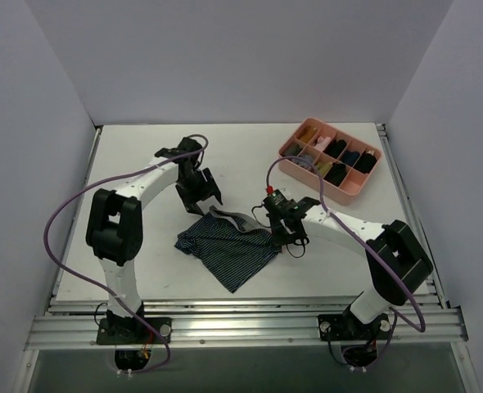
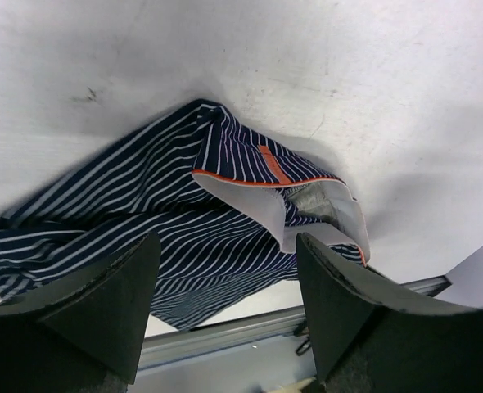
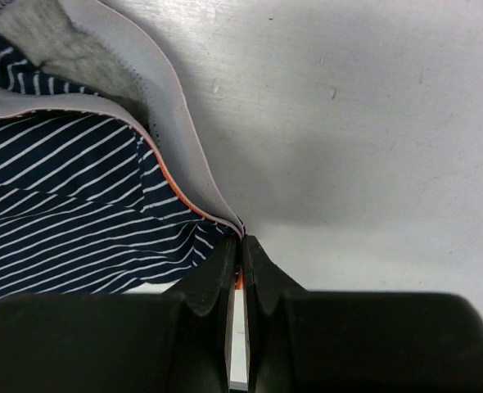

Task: Roll the underwear
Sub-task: Flatten the underwear

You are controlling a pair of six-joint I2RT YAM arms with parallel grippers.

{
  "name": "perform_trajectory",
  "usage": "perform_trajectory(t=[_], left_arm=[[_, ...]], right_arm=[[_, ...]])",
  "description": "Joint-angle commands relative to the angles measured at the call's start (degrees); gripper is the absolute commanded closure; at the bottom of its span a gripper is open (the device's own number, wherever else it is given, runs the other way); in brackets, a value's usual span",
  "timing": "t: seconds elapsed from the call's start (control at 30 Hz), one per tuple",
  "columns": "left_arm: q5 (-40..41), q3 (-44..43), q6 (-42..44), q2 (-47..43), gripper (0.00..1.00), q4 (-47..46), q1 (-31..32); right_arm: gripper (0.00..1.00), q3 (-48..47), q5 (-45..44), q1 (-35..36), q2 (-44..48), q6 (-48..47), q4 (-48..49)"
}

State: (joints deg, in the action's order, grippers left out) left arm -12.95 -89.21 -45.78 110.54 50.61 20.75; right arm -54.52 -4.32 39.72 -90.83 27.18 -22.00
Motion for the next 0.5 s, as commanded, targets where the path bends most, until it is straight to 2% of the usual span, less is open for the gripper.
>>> perform_trajectory(t=[0.0,0.2,0.33,0.47], left_arm=[[-0.1,-1.1,-9.2,1.6,0.25,0.5,1.5],[2.0,-0.5,-12.2,4.2,0.25,1.9,1.9],[3.9,0.5,-13.5,4.9,0.25,-0.3,1.8],[4.6,-1.8,-13.5,7.3,0.26,-0.2,1.7]], right_arm=[[1.00,-0.8,1.7,0.0,2.8,0.8,-0.7],[1.00,-0.3,2.6,0.0,2.9,0.4,0.2],[1.00,0.6,3.1,0.0,3.5,0.4,0.5],[1.00,1.6,3.1,0.0,4.1,-0.1,0.6]])
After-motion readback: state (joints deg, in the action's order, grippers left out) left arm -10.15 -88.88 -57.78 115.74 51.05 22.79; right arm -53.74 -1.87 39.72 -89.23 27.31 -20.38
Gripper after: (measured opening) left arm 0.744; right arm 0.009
